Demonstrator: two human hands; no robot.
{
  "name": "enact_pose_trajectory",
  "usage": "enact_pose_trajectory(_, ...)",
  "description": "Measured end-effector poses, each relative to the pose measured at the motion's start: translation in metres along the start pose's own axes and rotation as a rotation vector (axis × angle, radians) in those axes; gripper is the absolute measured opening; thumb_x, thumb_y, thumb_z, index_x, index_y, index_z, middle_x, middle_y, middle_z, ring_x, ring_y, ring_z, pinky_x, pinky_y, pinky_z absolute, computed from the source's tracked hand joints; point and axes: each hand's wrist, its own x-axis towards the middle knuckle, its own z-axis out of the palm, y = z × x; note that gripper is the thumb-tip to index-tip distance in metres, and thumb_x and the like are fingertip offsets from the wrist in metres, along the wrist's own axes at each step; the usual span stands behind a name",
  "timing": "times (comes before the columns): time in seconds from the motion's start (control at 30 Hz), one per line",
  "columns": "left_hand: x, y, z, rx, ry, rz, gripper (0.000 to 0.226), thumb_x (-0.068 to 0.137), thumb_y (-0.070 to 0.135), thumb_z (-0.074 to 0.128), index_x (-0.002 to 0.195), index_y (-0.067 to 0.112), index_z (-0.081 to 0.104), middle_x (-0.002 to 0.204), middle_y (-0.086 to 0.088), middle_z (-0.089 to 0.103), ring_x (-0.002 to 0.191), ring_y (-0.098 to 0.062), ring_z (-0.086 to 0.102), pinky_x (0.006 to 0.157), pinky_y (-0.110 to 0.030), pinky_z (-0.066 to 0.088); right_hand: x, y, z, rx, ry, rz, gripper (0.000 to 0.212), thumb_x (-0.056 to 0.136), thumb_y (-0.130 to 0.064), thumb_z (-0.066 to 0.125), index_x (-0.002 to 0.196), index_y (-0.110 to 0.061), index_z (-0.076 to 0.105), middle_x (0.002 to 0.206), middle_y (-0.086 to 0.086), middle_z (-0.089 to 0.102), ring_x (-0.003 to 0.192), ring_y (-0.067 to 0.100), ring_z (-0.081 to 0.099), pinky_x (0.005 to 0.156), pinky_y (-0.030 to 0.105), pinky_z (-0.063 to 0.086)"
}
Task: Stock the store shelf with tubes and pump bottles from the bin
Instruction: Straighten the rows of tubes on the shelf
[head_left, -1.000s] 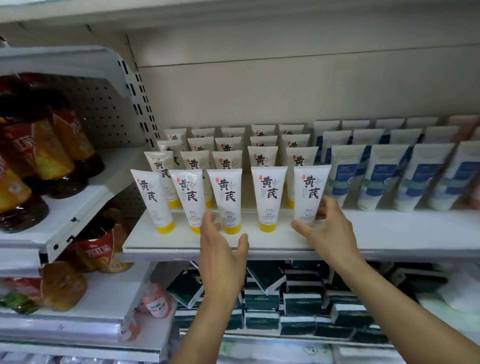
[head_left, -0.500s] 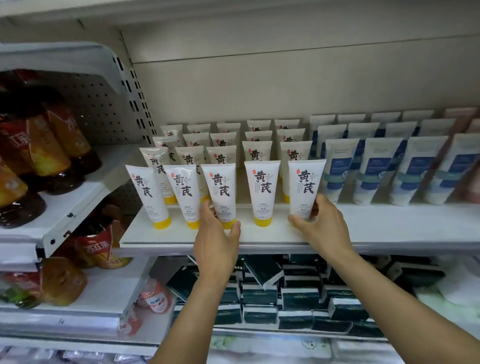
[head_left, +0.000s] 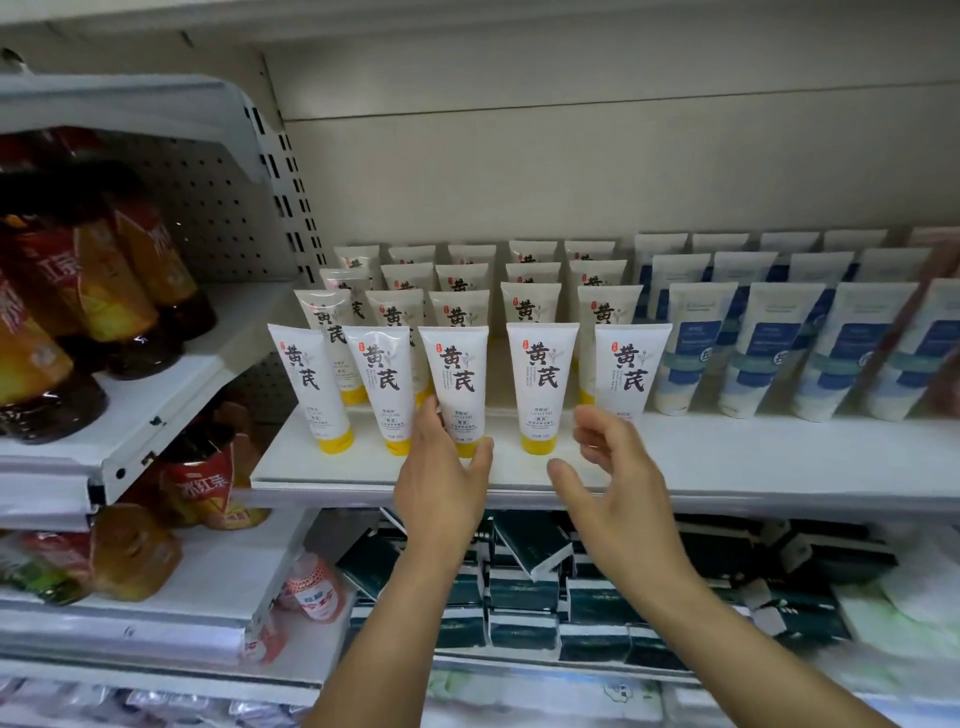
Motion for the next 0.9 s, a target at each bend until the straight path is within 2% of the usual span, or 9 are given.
enact_pose_trajectory(0.07,0.000,-0.001,0.000,0.004,0.002,0.008,0.064,0.086,0.039,0.067,0.137,0.026,0.031,0.132,0.008,0.055,0.114,-0.015,0.059,0.083,-0.042,0.053,0.003,0.006,0.014,0.056,-0.052,0.175,0.059,0.092,-0.015,0.062,0.141,-0.027,0.033,0.138,-0.013,0.041,0.129,0.004,0.040,0.105,0.022,0.036)
enact_pose_trajectory(0.17,0.001,-0.002,0.000,0.026,0.010,0.007,0.062,0.086,0.040,0.066,0.136,0.026,0.032,0.131,0.010,0.056,0.113,-0.014,0.059,0.081,-0.037,0.052,0.015,0.011,0.030,0.008,-0.074,0.180,0.072,0.092,-0.014,0.060,0.149,-0.025,0.019,0.153,-0.009,0.030,0.141,0.008,0.030,0.116,0.038,0.031)
enact_pose_trajectory(0.23,0.002,-0.002,0.001,0.043,0.017,0.000,0.060,0.086,0.041,0.066,0.134,0.025,0.034,0.128,0.010,0.057,0.111,-0.014,0.059,0.077,-0.034,0.049,0.027,0.010,0.037,-0.023,-0.052,0.165,0.070,0.089,-0.010,0.061,0.145,-0.023,0.022,0.146,-0.008,0.036,0.135,0.007,0.034,0.111,0.032,0.034)
enact_pose_trajectory(0.3,0.003,-0.001,0.002,0.052,0.020,-0.009,0.057,0.086,0.041,0.067,0.131,0.024,0.036,0.125,0.009,0.058,0.109,-0.015,0.060,0.073,-0.032,0.045,0.040,0.006,0.043,-0.067,-0.016,0.172,0.064,0.087,-0.006,0.062,0.139,-0.020,0.028,0.136,-0.005,0.041,0.125,0.008,0.039,0.098,0.023,0.036)
enact_pose_trajectory(0.4,0.003,0.001,0.002,0.073,0.022,-0.023,0.055,0.086,0.042,0.066,0.129,0.023,0.037,0.122,0.008,0.059,0.107,-0.016,0.060,0.070,-0.029,0.039,0.053,0.010,0.051,-0.117,0.028,0.199,0.055,0.086,-0.005,0.062,0.129,-0.017,0.030,0.132,0.001,0.047,0.120,0.015,0.045,0.087,0.023,0.040)
enact_pose_trajectory(0.5,0.004,0.001,0.003,0.089,0.027,-0.024,0.055,0.087,0.043,0.065,0.131,0.023,0.038,0.121,0.008,0.058,0.108,-0.016,0.059,0.069,-0.028,0.036,0.058,0.016,0.056,-0.180,0.060,0.215,0.045,0.087,-0.008,0.063,0.115,-0.020,0.029,0.129,0.006,0.051,0.119,0.022,0.051,0.085,0.032,0.051)
enact_pose_trajectory(0.57,0.004,0.002,0.004,0.097,0.030,-0.021,0.054,0.088,0.043,0.064,0.131,0.023,0.039,0.121,0.007,0.057,0.108,-0.017,0.058,0.070,-0.029,0.036,0.059,0.017,0.057,-0.215,0.065,0.221,0.046,0.087,-0.011,0.064,0.107,-0.024,0.025,0.126,0.007,0.053,0.115,0.023,0.053,0.084,0.038,0.055)
enact_pose_trajectory(0.77,0.003,0.002,0.004,0.089,0.033,-0.029,0.048,0.088,0.041,0.064,0.125,0.021,0.042,0.115,0.006,0.057,0.104,-0.017,0.060,0.069,-0.028,0.037,0.057,0.020,0.055,-0.220,0.065,0.202,0.044,0.087,-0.012,0.065,0.106,-0.023,0.026,0.123,0.008,0.055,0.112,0.023,0.056,0.081,0.038,0.056)
enact_pose_trajectory(0.9,0.002,0.004,0.003,0.083,0.032,-0.018,0.050,0.089,0.040,0.063,0.129,0.021,0.041,0.119,0.007,0.057,0.107,-0.017,0.059,0.070,-0.028,0.037,0.057,0.019,0.054,-0.210,0.060,0.207,0.044,0.087,-0.011,0.064,0.106,-0.022,0.027,0.123,0.008,0.055,0.111,0.023,0.057,0.079,0.034,0.055)
